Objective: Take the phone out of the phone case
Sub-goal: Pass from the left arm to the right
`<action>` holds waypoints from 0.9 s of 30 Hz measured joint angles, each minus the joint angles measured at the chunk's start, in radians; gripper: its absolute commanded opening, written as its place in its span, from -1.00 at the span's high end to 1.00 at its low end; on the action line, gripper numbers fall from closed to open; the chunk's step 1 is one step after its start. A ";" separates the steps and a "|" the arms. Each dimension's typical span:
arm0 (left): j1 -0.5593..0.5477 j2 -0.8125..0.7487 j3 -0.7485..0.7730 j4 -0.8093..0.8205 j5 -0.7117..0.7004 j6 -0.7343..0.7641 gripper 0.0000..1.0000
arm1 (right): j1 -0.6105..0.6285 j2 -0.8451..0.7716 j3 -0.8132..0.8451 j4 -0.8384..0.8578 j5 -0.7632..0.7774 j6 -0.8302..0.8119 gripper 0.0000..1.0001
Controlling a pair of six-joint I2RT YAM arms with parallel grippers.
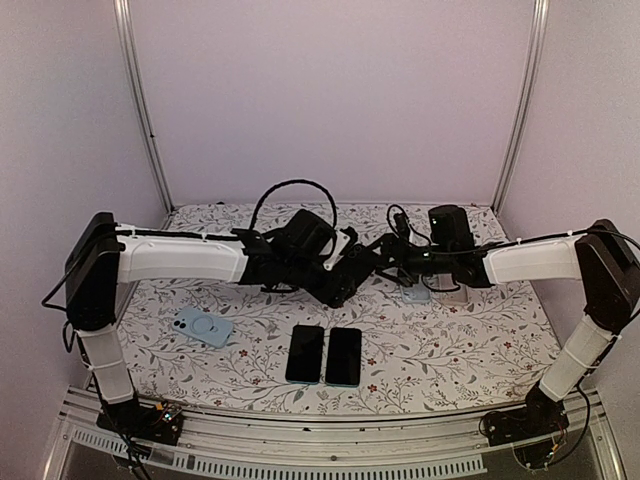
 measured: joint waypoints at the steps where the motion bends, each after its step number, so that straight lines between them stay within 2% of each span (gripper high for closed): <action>1: -0.007 0.000 0.001 0.003 0.000 0.003 0.18 | 0.000 0.000 0.000 0.003 -0.001 0.003 -0.72; 7: -0.030 0.000 0.007 0.004 0.000 0.014 0.18 | 0.000 0.000 0.000 0.022 -0.002 0.032 -0.34; 13: -0.032 0.000 0.010 0.008 0.000 0.018 0.18 | 0.001 0.000 0.000 0.030 -0.002 0.046 0.35; 19: -0.033 0.000 0.010 0.014 -0.004 0.018 0.15 | 0.000 -0.001 0.000 0.031 -0.002 0.066 0.85; 21: -0.033 0.000 0.010 0.014 -0.004 0.017 0.02 | 0.000 -0.006 0.000 0.045 -0.010 0.067 0.99; 25: -0.037 0.000 0.010 0.026 -0.015 0.021 -0.43 | -0.001 -0.016 0.000 0.047 -0.020 0.067 1.00; 27: -0.043 0.000 0.012 0.024 -0.032 0.023 -0.57 | -0.001 -0.016 0.000 0.047 -0.021 0.067 1.00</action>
